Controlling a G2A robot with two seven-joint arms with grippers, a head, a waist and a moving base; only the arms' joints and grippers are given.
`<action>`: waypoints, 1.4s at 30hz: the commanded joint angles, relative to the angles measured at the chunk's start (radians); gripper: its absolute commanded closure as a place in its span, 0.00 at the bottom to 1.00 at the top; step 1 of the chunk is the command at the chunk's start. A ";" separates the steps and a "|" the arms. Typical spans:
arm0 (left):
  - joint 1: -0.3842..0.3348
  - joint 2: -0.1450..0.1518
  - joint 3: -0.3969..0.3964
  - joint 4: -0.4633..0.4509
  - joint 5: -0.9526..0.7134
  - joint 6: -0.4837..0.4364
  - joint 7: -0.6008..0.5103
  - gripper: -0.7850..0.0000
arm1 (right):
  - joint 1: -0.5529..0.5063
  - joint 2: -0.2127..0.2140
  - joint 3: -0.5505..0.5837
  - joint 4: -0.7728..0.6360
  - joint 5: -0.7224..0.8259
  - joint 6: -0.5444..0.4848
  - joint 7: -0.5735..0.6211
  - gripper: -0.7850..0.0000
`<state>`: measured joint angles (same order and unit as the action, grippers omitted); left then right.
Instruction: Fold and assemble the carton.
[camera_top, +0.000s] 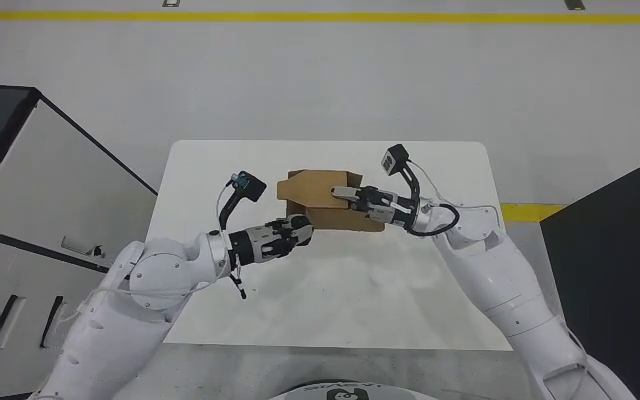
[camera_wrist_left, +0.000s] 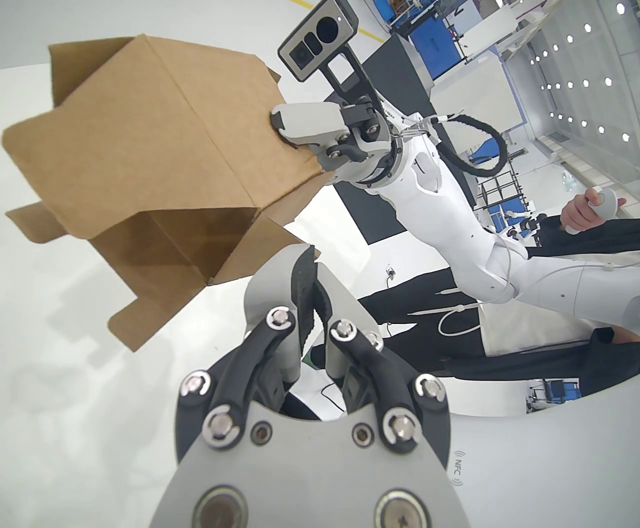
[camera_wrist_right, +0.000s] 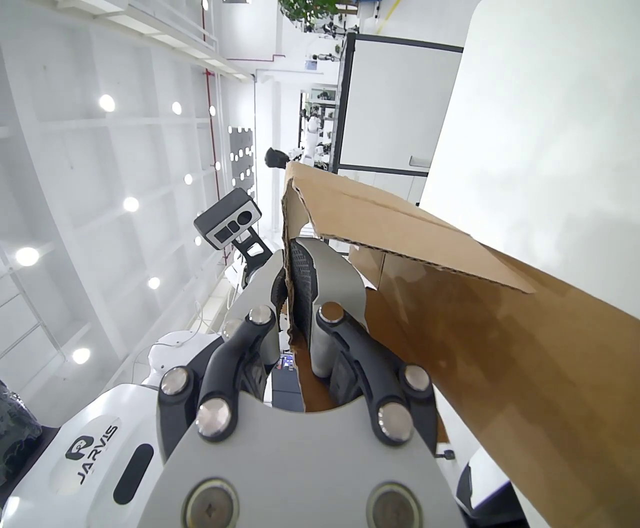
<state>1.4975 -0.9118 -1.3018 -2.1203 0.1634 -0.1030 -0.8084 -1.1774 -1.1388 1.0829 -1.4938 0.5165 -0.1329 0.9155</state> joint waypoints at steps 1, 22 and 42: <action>0.000 0.001 -0.016 0.001 -0.003 0.001 0.004 1.00 | -0.003 0.000 0.005 0.002 0.014 -0.007 0.013 1.00; 0.090 0.017 -0.236 -0.016 -0.107 -0.010 -0.017 1.00 | 0.006 0.013 0.067 0.072 0.160 -0.155 0.363 1.00; 0.083 0.016 -0.239 -0.028 -0.152 -0.064 -0.036 1.00 | 0.031 0.008 0.056 0.101 0.253 -0.147 0.483 1.00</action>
<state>1.5808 -0.8967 -1.5388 -2.1443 0.0107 -0.1644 -0.8382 -1.1494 -1.1301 1.1401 -1.3955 0.7690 -0.2786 1.3940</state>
